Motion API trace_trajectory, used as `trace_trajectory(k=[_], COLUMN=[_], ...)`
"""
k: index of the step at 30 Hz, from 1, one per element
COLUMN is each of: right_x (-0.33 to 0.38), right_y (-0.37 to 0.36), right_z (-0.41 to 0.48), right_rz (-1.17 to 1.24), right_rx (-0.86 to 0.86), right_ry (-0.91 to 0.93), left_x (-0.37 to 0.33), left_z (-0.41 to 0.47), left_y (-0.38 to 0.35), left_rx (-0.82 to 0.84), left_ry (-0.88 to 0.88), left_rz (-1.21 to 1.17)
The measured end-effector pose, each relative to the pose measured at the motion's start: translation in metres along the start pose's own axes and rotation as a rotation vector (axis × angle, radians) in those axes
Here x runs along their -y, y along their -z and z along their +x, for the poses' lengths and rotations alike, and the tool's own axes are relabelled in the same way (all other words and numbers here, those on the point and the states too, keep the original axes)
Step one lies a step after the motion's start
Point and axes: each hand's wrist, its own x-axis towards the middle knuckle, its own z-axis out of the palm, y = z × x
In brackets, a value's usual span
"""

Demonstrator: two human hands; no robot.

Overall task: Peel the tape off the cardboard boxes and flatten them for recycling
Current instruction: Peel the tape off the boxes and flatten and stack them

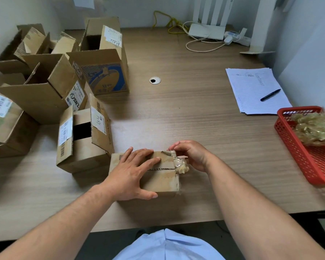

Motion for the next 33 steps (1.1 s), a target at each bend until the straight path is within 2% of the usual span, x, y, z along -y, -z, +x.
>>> trace_trajectory(k=[3, 11, 19, 21, 23, 24, 26, 29, 33], right_x=[0.0, 0.01, 0.009, 0.012, 0.014, 0.015, 0.013, 0.01, 0.008], right_y=[0.001, 0.0, 0.0, -0.007, -0.018, -0.024, -0.029, -0.029, -0.02], right_z=[-0.002, -0.011, -0.027, -0.027, -0.026, -0.026, -0.025, -0.025, -0.029], right_rz=[0.013, -0.151, -0.266, -0.457, -0.861, -0.979, -0.938, -0.676, -0.67], right_rx=[-0.019, -0.315, -0.283, -0.301, -0.386, -0.434, -0.503, -0.55, -0.526], right_ry=[0.04, 0.353, 0.334, 0.318, 0.284, 0.275, 0.288, 0.324, 0.399], left_x=[0.001, 0.001, 0.003, 0.002, 0.001, 0.001, 0.001, 0.003, 0.012], left_z=[0.002, 0.018, 0.024, 0.024, 0.024, 0.025, 0.027, 0.03, 0.038], left_y=[0.001, 0.007, 0.007, 0.007, 0.006, 0.006, 0.007, 0.014, 0.031], left_rx=[0.016, -0.038, -0.04, -0.029, -0.023, -0.025, -0.022, 0.002, 0.067], left_ry=[0.021, 0.167, 0.188, 0.195, 0.206, 0.214, 0.229, 0.233, 0.25], left_rz=[-0.017, -0.037, -0.037, -0.021, -0.015, -0.019, -0.042, -0.059, -0.132])
